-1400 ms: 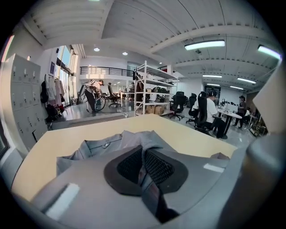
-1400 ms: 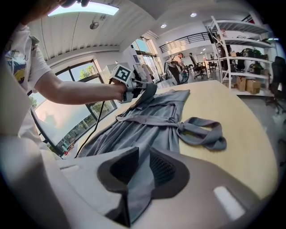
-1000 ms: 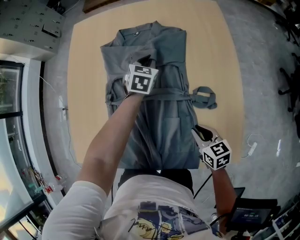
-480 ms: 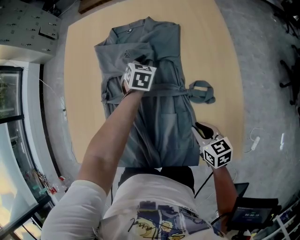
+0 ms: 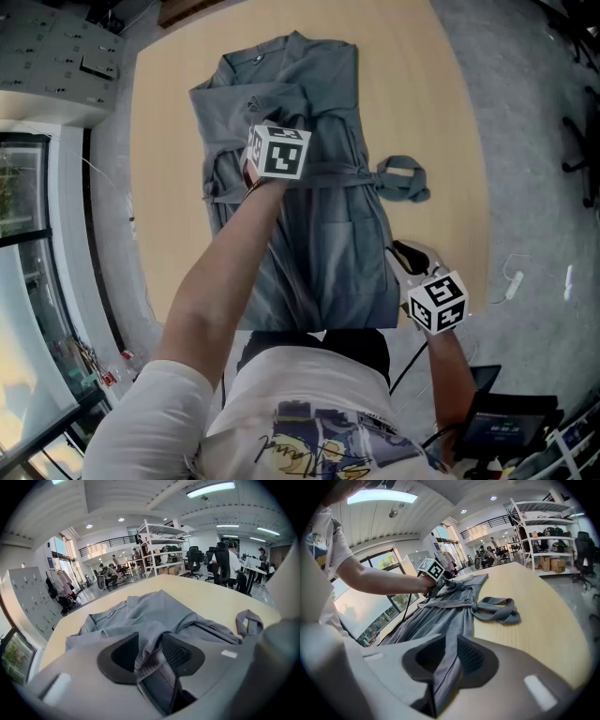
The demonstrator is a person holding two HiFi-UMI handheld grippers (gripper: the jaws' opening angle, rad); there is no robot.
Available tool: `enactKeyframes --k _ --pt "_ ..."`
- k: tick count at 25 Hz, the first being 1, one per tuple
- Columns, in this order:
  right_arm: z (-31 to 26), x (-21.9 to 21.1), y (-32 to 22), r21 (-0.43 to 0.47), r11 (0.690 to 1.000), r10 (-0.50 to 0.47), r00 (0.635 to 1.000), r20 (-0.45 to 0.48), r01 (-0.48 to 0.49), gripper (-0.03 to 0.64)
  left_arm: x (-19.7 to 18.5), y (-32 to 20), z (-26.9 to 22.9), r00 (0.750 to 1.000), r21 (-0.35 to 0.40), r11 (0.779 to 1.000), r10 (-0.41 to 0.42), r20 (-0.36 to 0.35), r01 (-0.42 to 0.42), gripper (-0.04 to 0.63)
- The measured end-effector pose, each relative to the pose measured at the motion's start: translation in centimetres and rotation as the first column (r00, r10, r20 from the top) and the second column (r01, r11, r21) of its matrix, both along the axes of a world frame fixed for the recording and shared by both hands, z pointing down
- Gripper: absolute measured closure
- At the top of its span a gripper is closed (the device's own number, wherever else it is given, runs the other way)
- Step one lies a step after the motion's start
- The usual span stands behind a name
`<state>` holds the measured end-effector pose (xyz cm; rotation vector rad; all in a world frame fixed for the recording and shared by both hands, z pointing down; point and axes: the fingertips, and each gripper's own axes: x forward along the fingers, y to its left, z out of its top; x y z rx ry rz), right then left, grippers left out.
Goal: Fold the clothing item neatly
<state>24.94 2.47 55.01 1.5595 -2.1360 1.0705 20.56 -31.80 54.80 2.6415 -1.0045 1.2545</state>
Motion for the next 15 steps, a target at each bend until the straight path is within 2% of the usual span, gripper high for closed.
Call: enactKeyframes --k 7,15 --pt "0.0 -0.2 -0.2 0.013 1.0 -0.012 1.0 -0.004 0.012 0.549 -1.5 0.1 -0.1 0.998 0.021 1.0 -0.023 0.057 0.022 0.4" --pt "-0.2 -0.4 -0.1 0.023 0.999 -0.024 1.0 -0.006 0.024 0.549 -3.7 1.2 -0.9 0.998 0.016 0.999 -0.044 0.046 0.043 0.399"
